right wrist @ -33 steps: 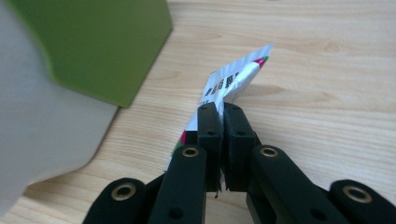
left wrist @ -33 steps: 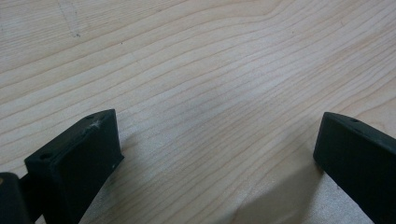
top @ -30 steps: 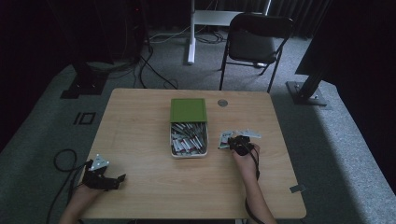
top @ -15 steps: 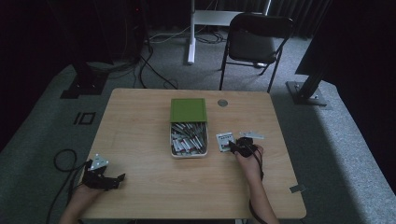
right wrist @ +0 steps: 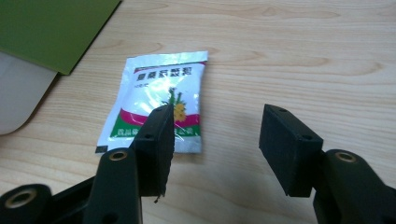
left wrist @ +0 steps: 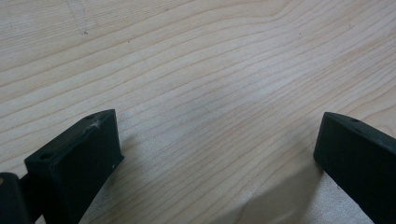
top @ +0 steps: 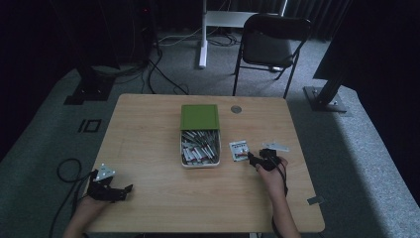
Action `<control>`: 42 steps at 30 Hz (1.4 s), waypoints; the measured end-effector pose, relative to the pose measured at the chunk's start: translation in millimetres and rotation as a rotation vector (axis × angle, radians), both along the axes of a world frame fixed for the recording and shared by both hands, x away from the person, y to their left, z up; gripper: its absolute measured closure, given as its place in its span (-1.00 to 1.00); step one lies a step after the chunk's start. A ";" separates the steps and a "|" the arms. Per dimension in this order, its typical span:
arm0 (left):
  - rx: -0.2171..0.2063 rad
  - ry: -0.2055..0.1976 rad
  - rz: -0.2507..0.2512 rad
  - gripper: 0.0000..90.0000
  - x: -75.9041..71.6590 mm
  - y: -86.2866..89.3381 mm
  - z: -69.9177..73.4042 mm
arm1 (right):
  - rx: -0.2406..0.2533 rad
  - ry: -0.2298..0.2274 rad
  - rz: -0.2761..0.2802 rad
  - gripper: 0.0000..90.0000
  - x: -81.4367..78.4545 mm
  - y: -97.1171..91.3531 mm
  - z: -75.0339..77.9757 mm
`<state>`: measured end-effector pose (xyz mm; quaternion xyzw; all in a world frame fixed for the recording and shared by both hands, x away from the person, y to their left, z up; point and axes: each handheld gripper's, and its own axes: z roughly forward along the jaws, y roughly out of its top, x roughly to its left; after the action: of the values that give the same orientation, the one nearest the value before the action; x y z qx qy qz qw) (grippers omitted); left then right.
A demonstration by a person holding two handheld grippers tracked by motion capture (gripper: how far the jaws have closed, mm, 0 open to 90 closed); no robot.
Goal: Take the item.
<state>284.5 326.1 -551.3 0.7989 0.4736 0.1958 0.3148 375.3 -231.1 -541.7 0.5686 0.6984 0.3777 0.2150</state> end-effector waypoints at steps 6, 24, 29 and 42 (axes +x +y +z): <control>0.000 0.000 0.000 -0.97 0.0 0.0 0.0 | -0.004 0.002 -0.018 -0.07 -7.4 -13.5 -0.1; 0.001 0.000 -0.001 -0.97 0.1 0.1 0.0 | -0.015 0.005 -0.135 -0.20 -33.5 -62.5 -3.1; -0.001 0.000 0.000 -0.97 0.0 0.0 0.0 | -0.039 0.006 -0.174 -0.19 -43.1 -70.5 -3.5; 0.000 0.000 0.000 -0.97 0.0 0.0 0.0 | -0.050 0.009 -0.315 -0.16 -68.6 -93.0 -10.0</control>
<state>284.5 326.1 -551.3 0.7989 0.4736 0.1957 0.3150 306.7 -324.1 -551.7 0.6674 0.6106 0.3191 0.2825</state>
